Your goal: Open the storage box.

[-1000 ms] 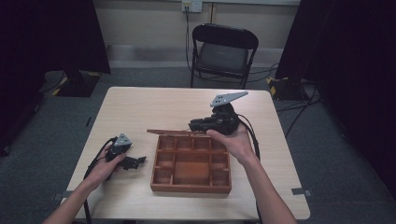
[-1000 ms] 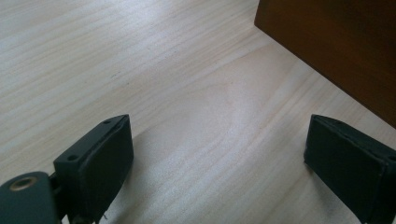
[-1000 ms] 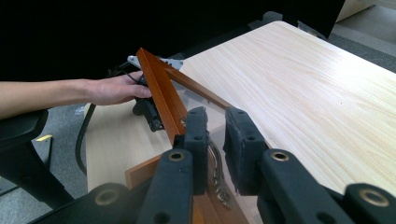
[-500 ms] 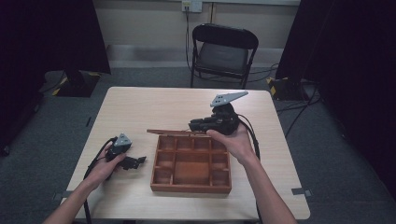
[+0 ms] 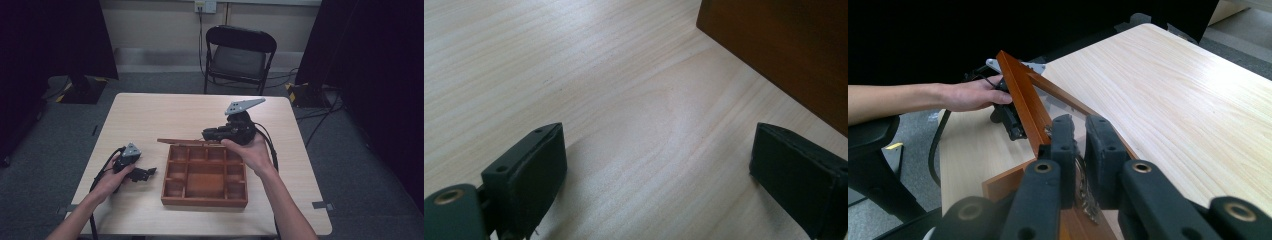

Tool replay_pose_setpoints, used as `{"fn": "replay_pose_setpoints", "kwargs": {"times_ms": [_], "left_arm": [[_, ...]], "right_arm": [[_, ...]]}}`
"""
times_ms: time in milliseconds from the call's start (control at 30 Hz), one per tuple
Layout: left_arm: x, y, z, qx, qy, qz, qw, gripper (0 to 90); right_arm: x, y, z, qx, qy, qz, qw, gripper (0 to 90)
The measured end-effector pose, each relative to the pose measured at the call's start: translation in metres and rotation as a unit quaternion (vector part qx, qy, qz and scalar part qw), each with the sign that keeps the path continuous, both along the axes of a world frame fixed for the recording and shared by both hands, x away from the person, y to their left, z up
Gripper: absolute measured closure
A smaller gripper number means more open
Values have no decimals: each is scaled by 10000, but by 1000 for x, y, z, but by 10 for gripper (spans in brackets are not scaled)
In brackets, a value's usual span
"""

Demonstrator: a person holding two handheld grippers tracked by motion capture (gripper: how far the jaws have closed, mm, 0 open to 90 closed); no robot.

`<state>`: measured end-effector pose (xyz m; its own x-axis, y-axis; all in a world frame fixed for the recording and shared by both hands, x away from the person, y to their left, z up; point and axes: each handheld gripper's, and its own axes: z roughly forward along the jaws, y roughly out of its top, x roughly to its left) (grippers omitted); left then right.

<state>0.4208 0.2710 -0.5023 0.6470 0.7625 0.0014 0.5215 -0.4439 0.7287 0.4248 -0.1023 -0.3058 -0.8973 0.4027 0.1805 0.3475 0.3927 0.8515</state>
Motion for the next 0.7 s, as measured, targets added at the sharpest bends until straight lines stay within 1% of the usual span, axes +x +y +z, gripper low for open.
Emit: {"fn": "replay_pose_setpoints", "kwargs": {"times_ms": [333, 367, 433, 700], "left_arm": [[0, 0, 0, -5, 3, 3, 10000, 76], [0, 0, 0, 22, -5, -16, 10000, 76], [0, 0, 0, -5, 3, 3, 10000, 76], [0, 0, 0, -4, 3, 2, 10000, 76]], "right_arm": [[0, 0, 0, 10, -7, -20, 10000, 838], [0, 0, 0, 11, -6, -15, 10000, 838], [0, 0, 0, 10, -7, -17, 10000, 838], [0, 0, 0, 9, -8, -19, 10000, 837]]}}
